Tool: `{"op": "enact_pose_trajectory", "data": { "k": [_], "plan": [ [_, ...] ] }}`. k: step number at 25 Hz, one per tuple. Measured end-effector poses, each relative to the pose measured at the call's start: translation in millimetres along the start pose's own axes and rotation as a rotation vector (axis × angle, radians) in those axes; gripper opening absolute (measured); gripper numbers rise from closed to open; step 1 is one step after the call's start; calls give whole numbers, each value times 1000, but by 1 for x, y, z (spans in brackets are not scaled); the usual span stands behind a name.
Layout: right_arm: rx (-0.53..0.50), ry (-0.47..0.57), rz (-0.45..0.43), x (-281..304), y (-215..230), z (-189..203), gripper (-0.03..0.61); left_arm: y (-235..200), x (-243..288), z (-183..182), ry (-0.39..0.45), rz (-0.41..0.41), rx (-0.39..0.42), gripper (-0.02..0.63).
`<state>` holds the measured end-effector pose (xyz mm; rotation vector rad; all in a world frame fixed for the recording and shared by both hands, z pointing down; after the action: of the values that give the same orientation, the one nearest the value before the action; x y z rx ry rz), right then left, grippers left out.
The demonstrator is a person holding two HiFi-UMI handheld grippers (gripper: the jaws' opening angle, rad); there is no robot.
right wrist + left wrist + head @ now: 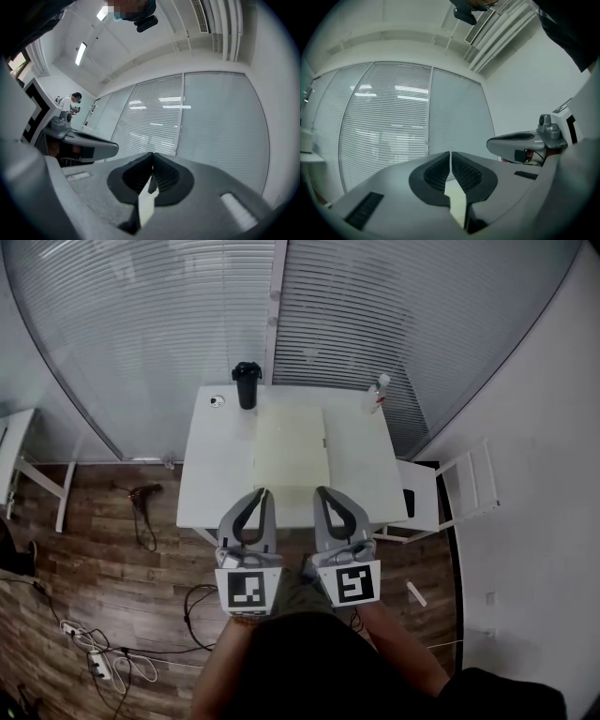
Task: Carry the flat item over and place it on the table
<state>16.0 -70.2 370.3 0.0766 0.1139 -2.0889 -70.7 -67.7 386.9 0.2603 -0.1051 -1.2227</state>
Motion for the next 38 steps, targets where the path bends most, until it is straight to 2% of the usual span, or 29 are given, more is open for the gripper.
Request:
{"op": "enact_pose_trajectory", "data": {
  "k": [5, 13, 24, 38],
  "plan": [
    [1, 9, -7, 3, -3, -1, -2, -4, -1, 4, 9, -3, 43, 17],
    [-3, 3, -19, 2, -9, -1, -2, -9, -5, 3, 5, -18, 42, 17],
    [-7, -12, -25, -5, -22, 1, -2, -12, -17, 8, 21, -4, 98, 17],
    [-16, -14, -27, -9, -37, 2, -3, -16, -25, 10, 31, 15, 108, 17]
  ]
}}
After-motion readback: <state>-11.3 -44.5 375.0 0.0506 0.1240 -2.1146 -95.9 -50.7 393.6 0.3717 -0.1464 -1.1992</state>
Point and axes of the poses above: the fingertips, and each gripper's own axes: x forward along the fingers, y to its right, z out of its underside, the point moved 1 cm from there along -x, backward along the fingers, and after that the axes turned 14 degrees about x, right-handed, at the moved point
